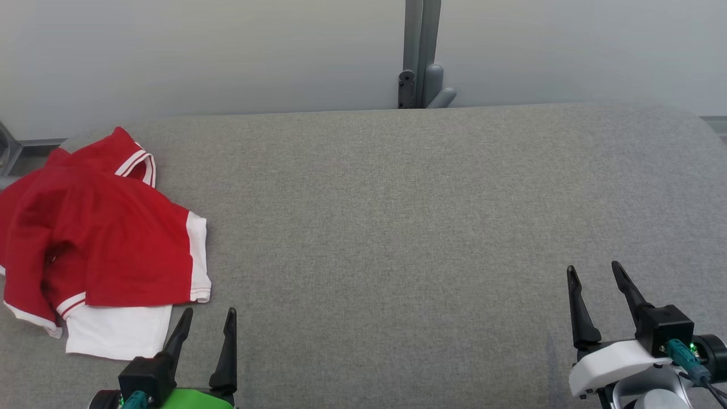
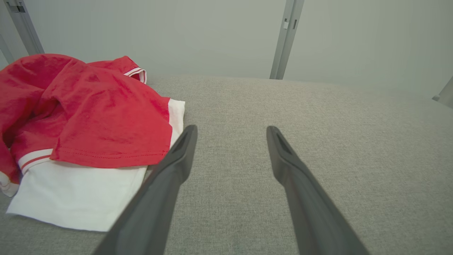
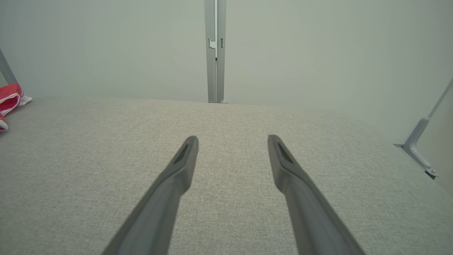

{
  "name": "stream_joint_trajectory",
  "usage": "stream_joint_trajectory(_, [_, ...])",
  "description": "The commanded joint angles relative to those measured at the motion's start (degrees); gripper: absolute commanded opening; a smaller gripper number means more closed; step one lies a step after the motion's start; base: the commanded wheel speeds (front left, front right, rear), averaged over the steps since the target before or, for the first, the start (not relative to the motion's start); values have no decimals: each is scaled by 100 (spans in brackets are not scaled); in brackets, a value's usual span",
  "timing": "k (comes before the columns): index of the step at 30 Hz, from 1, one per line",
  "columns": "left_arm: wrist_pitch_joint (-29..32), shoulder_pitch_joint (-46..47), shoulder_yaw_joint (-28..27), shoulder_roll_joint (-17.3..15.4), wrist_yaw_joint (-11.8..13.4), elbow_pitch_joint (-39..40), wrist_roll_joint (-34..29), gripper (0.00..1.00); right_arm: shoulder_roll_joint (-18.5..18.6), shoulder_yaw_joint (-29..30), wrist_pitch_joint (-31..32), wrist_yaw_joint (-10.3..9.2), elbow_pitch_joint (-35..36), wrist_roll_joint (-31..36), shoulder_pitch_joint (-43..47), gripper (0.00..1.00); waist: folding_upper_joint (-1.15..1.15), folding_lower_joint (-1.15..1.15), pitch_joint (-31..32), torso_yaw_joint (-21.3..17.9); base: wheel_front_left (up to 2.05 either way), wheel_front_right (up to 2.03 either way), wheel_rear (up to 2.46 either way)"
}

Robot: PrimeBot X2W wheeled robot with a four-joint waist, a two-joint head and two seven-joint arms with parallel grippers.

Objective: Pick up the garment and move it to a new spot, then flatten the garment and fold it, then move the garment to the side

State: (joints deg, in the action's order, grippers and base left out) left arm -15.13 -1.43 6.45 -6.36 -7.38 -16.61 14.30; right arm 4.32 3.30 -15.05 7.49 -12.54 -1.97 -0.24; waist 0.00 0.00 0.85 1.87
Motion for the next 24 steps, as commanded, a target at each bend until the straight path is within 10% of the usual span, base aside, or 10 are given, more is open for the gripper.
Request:
stream_joint_trajectory(1, [-3, 35, 6, -31, -21, -11, -19, 100, 5, 16, -20, 0, -5, -23, 55, 100, 0, 0, 3, 13, 0, 0, 0])
stream_joint_trajectory(8, [-2, 114, 80, -64, -21, -22, -55, 100, 3, 55, -20, 0, 14, -9, 113, 100, 0, 0, 19, 266, 0, 0, 0])
stream_joint_trajectory(24, [-2, -54, -86, -197, -20, -121, 48, 100, -100, -473, -19, -1, -124, -100, -42, 100, 0, 0, 145, 2248, 0, 0, 0])
